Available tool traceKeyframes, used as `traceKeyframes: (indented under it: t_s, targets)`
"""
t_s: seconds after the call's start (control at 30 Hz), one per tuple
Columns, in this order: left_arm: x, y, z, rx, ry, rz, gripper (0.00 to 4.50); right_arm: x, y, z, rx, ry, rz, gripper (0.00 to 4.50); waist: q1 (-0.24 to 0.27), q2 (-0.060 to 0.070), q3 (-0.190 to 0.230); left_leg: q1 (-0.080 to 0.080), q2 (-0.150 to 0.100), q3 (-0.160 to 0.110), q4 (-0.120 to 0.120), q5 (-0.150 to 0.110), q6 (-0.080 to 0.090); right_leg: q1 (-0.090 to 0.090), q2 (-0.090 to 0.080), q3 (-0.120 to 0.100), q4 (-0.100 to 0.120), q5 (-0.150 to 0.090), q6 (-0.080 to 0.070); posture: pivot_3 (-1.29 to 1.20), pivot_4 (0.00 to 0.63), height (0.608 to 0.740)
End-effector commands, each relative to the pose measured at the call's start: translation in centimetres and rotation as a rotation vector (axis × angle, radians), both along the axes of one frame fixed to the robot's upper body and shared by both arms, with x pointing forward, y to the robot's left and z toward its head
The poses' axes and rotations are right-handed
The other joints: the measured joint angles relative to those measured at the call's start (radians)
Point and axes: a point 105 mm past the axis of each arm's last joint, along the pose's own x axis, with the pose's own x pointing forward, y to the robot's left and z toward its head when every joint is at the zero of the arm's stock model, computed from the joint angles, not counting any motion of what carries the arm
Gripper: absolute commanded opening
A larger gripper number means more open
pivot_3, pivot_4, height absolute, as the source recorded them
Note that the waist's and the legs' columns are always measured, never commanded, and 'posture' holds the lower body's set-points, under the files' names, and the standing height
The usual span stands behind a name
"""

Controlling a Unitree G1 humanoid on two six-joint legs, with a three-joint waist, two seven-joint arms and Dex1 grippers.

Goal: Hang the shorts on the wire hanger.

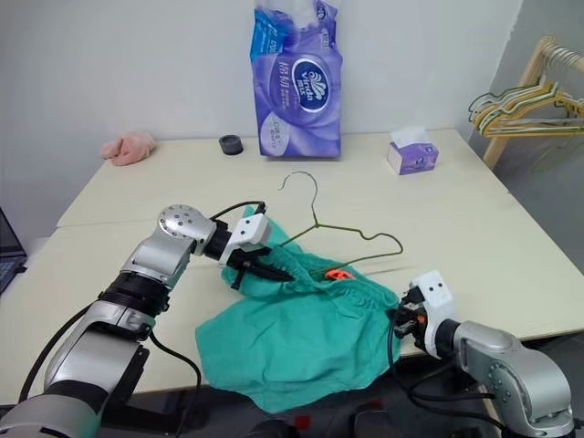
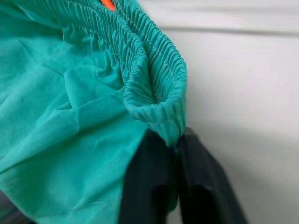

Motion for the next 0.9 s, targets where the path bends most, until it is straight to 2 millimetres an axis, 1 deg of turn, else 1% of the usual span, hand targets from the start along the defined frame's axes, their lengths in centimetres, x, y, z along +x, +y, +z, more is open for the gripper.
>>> traceKeyframes:
  t_s: [0.03, 0.23, 0.3, 0.43, 0.6, 0.7, 0.8, 0.9]
  targets:
    - [-0.1, 0.2, 2.1, -0.048, -0.045, -0.006, 0.78, 1.1, -0.7, 1.9, -0.009, -0.094, -0.028, 0.00, 0.000, 0.000, 0.000, 0.000, 0.000, 0.000, 0.000, 0.000, 0.000, 0.000, 0.000, 0.000, 0.000, 0.000, 0.000, -0.18, 0.057, 0.740]
    - [-1.9, 0.0, 4.3, -0.130, 0.050, -0.046, 0.78, 2.3, -4.3, 3.1, -0.128, -0.156, -0.076, 0.00, 0.000, 0.000, 0.000, 0.000, 0.000, 0.001, 0.000, 0.000, 0.000, 0.000, 0.000, 0.001, -0.001, 0.001, -0.001, -0.18, 0.059, 0.740]
    - [-2.1, -0.1, 4.9, -0.149, 0.064, -0.048, 0.78, 2.5, -5.0, 3.1, -0.146, -0.159, -0.082, 0.00, 0.001, 0.000, 0.000, 0.000, 0.000, 0.000, 0.000, 0.000, 0.000, 0.000, 0.000, 0.000, -0.001, 0.000, -0.001, -0.18, 0.059, 0.740]
    - [-3.1, 0.3, 4.5, -0.082, 0.068, -0.088, 0.78, 2.9, -6.3, 3.3, -0.165, -0.159, -0.095, 0.00, -0.001, 0.000, 0.000, 0.000, 0.000, 0.000, 0.000, 0.000, 0.000, 0.001, 0.000, 0.000, 0.000, 0.000, 0.000, -0.18, 0.060, 0.740]
    - [-3.8, 1.3, 3.2, 0.031, 0.026, -0.143, 0.78, 3.0, -6.7, 3.4, -0.170, -0.160, -0.100, 0.00, -0.001, 0.000, 0.000, 0.001, 0.000, 0.001, -0.001, 0.000, 0.000, 0.001, 0.001, 0.001, 0.000, 0.000, 0.000, -0.18, 0.062, 0.740]
    - [-3.8, 1.4, 2.9, 0.050, 0.007, -0.162, 0.78, 2.9, -6.6, 3.5, -0.160, -0.157, -0.096, 0.00, 0.001, 0.000, 0.000, 0.000, 0.000, 0.001, 0.000, 0.000, 0.000, 0.001, 0.000, 0.001, -0.001, 0.000, 0.000, -0.18, 0.062, 0.740]
    - [-3.5, 1.2, 2.5, 0.066, -0.042, -0.180, 0.78, 2.6, -6.3, 3.7, -0.142, -0.155, -0.085, 0.00, 0.003, 0.000, 0.000, 0.000, 0.000, 0.001, 0.000, 0.000, 0.000, 0.001, 0.000, 0.001, -0.001, 0.000, 0.000, -0.18, 0.062, 0.740]
    - [-2.7, 1.0, 2.3, 0.065, -0.090, -0.167, 0.78, 2.5, -5.9, 3.9, -0.132, -0.158, -0.070, 0.00, 0.002, 0.000, 0.000, 0.000, 0.000, 0.001, 0.000, 0.000, 0.000, 0.001, 0.000, 0.001, -0.001, 0.000, 0.000, -0.18, 0.060, 0.740]
